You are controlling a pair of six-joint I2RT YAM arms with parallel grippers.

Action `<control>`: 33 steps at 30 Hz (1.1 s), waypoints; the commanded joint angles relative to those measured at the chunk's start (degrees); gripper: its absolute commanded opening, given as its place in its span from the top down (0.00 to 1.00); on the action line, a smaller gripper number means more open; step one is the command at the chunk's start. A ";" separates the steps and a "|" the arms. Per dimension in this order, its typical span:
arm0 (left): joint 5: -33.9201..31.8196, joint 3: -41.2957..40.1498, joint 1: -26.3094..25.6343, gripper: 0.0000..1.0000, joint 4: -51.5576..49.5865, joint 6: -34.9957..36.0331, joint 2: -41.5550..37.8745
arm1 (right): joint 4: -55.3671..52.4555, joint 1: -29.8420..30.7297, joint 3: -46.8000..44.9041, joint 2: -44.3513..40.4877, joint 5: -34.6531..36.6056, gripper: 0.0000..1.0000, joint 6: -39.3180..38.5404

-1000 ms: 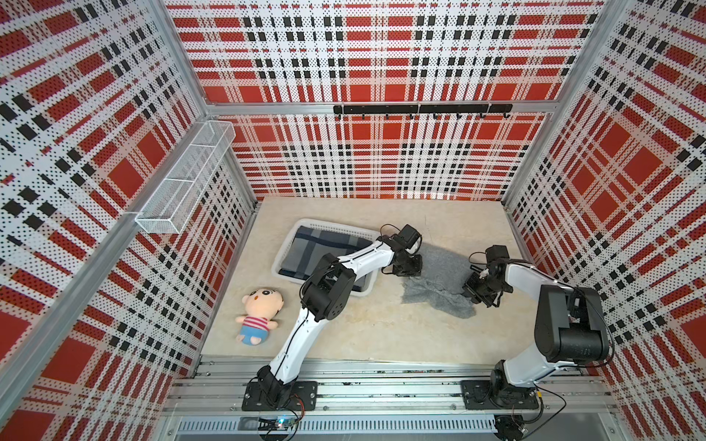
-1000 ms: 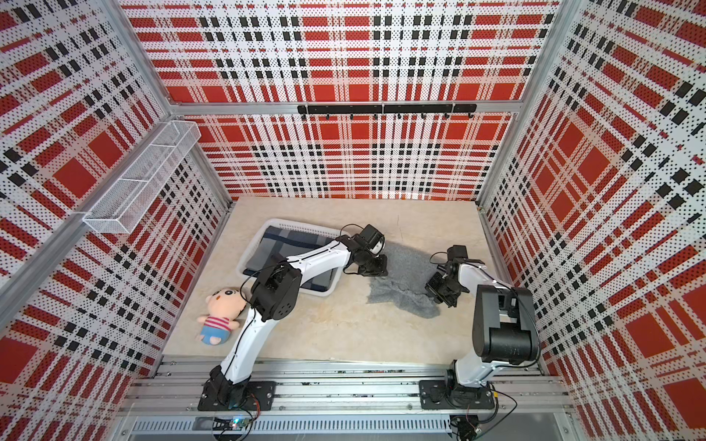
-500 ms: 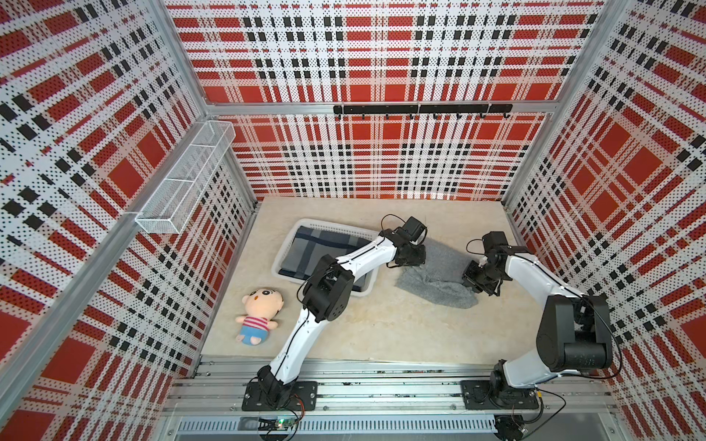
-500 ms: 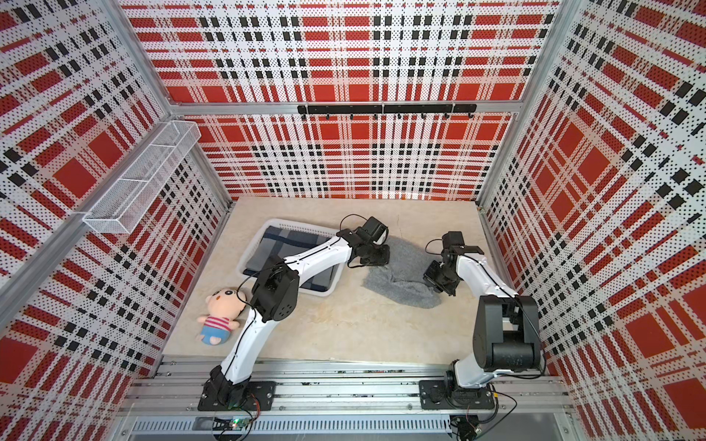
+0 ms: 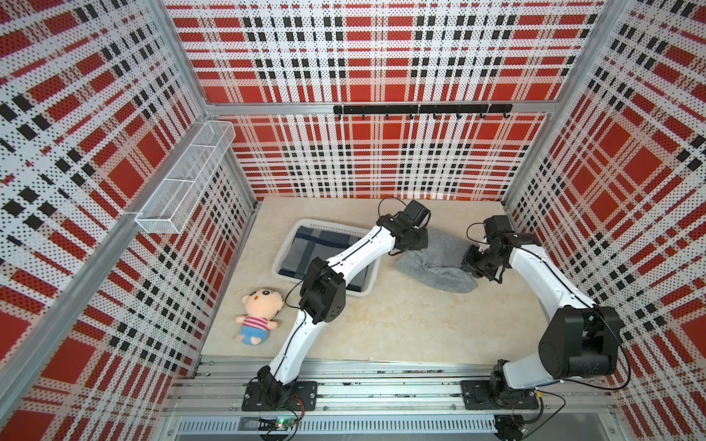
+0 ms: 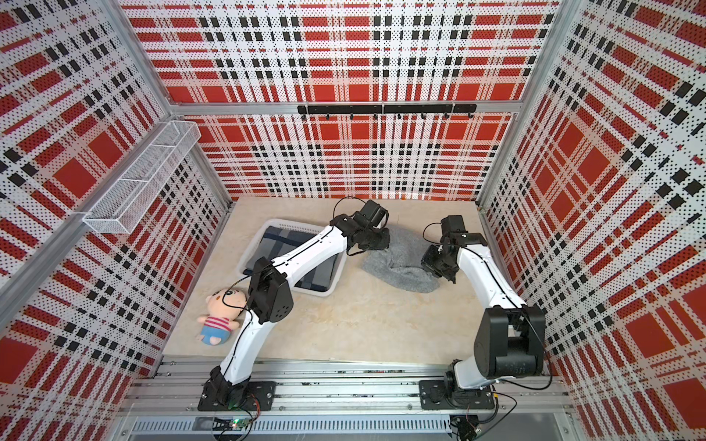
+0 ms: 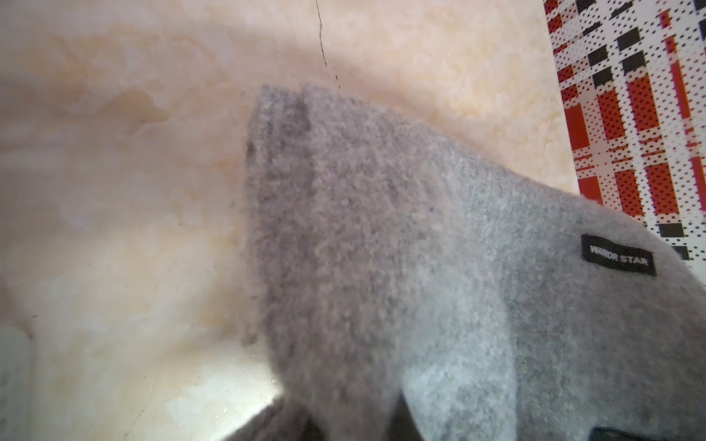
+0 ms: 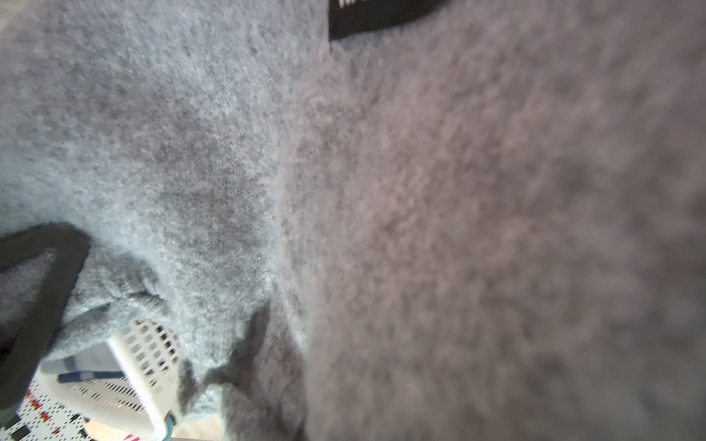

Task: Put the folded scarf in the basket
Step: Place the scarf in the basket.

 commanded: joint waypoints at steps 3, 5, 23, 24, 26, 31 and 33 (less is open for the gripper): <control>-6.63 1.82 2.53 1.00 -3.96 -0.09 -7.67 | 0.98 5.21 8.04 1.03 -1.70 1.00 0.92; -7.29 1.16 3.83 1.00 -5.09 -0.02 -9.46 | 1.61 7.75 11.13 2.84 -2.72 1.00 1.42; -23.03 -23.61 18.99 1.00 -7.79 2.16 -29.64 | 4.29 27.48 39.88 29.87 -19.38 1.00 2.91; -23.50 -25.11 19.74 1.00 -7.29 2.27 -30.22 | 3.80 28.21 41.83 31.53 -19.82 1.00 2.79; -24.31 -28.23 21.79 1.00 -6.14 2.55 -31.58 | 2.86 29.95 46.34 35.72 -21.47 1.00 2.58; -25.39 -35.15 26.43 1.00 -2.35 4.37 -33.58 | 2.38 32.99 52.73 43.31 -24.41 1.00 4.12; -25.42 -37.10 27.90 1.00 -1.03 5.18 -33.78 | 3.08 33.70 53.69 45.48 -26.18 1.00 5.34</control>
